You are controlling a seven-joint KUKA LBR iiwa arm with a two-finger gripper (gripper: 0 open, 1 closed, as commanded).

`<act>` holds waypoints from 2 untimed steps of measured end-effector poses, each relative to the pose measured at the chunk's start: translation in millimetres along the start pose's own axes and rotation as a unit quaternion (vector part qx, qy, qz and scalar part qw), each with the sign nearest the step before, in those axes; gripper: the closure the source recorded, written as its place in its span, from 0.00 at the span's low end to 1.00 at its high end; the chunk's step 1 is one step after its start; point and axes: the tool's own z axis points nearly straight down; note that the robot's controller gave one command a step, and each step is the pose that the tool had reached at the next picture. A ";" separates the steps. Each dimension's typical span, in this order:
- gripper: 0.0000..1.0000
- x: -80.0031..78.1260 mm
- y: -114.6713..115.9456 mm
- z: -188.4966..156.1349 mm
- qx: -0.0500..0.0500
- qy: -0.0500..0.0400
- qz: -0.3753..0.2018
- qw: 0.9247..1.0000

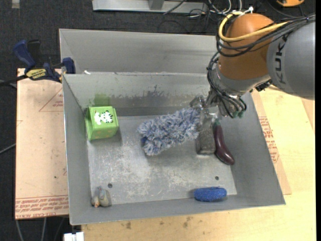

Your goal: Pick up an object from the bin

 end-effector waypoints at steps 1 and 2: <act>1.00 0.1 0.1 0.1 0.000 0.000 0.000 1.000; 1.00 4.8 -5.4 -42.4 -0.001 0.004 0.003 1.000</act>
Offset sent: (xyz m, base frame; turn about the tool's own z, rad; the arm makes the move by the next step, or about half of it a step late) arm -0.0065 -0.0143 0.0970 0.0122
